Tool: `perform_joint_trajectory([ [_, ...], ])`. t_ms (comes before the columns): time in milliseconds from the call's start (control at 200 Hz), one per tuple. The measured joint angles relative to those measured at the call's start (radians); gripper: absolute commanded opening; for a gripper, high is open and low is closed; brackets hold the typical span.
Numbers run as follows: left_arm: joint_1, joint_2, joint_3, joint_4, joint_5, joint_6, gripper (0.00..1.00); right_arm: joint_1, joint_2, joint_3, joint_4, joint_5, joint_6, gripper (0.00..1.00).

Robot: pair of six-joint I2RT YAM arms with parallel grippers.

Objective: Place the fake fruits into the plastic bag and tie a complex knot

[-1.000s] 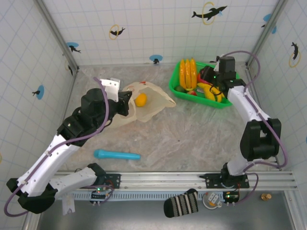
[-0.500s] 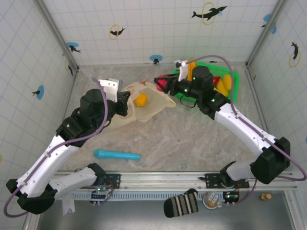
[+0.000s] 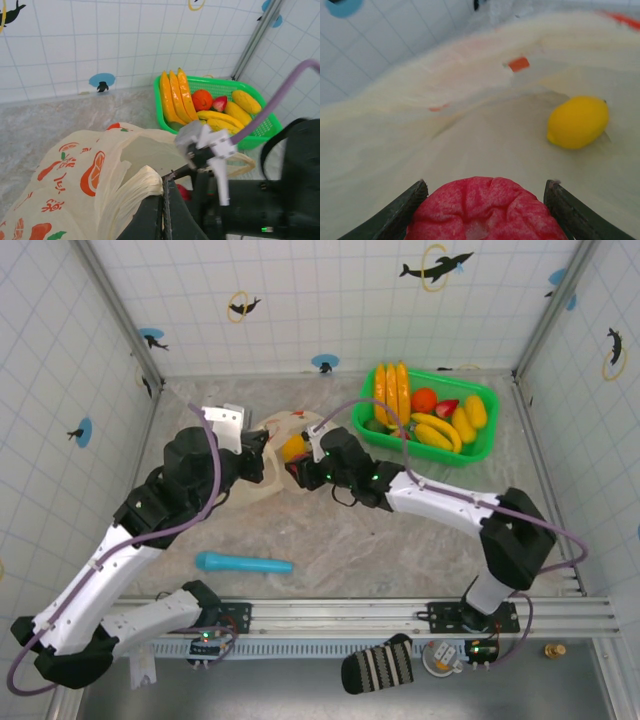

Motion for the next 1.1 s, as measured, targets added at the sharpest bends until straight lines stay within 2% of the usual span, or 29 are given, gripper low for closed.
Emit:
perform_joint_trajectory([
  [135, 0.000, -0.005, 0.002, 0.000, 0.000, 0.001, 0.00, -0.002, 0.140, 0.087, -0.007, 0.040, 0.020, 0.57],
  [265, 0.000, -0.013, 0.002, 0.001, 0.000, 0.003, 0.00, -0.003, 0.246, 0.206, 0.002, 0.018, 0.052, 0.59],
  [310, 0.000, -0.016, 0.002, 0.002, 0.000, 0.003, 0.00, -0.003, 0.277, 0.248, 0.013, 0.005, 0.062, 0.65],
  [400, 0.000, -0.017, 0.002, 0.002, 0.000, 0.003, 0.00, -0.001, 0.325, 0.313, 0.032, -0.028, 0.097, 0.84],
  [510, 0.000, -0.017, 0.002, 0.002, 0.000, 0.008, 0.00, 0.000, 0.365, 0.360, 0.041, -0.066, 0.117, 0.89],
  [630, 0.000, -0.017, 0.002, 0.002, 0.000, 0.019, 0.00, 0.001, 0.368, 0.360, 0.040, -0.082, 0.128, 0.89],
  [821, 0.000, -0.017, 0.002, 0.002, 0.000, 0.027, 0.00, -0.005, 0.350, 0.325, 0.045, -0.088, 0.125, 0.81],
  [1101, 0.000, -0.017, 0.002, 0.002, -0.001, 0.029, 0.00, -0.021, 0.166, 0.163, 0.064, -0.123, 0.100, 0.75],
])
